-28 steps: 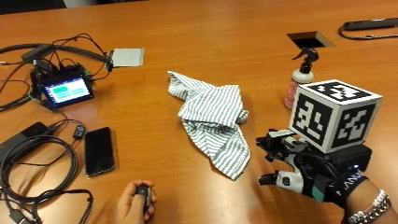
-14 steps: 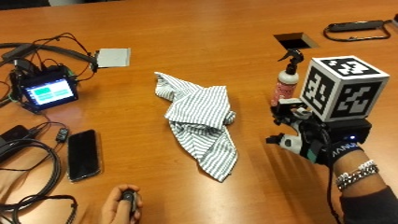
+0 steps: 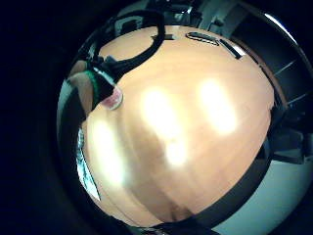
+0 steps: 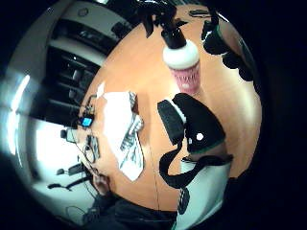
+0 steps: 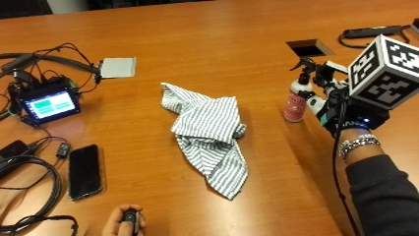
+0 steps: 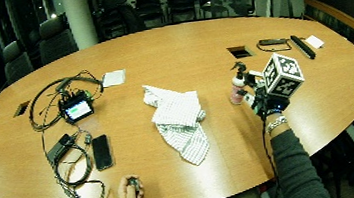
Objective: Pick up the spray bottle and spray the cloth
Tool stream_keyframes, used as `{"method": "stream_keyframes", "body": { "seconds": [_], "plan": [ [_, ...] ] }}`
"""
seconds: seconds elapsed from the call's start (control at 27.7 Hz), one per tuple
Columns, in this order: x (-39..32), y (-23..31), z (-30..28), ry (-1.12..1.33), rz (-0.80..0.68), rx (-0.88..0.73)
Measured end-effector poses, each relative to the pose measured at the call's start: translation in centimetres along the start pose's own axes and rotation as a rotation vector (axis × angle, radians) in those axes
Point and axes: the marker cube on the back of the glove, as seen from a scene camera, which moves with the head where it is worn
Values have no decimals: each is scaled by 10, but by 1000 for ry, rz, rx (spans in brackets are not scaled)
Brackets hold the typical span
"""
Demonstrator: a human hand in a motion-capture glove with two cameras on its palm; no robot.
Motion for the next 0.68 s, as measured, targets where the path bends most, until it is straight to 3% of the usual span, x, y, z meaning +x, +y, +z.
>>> {"method": "stream_keyframes", "body": {
  "seconds": [0.36, 0.68],
  "plan": [
    [-19, -32, 33, -489, 123, -10],
    [-58, -43, 40, -767, 55, 46]
  ]
}}
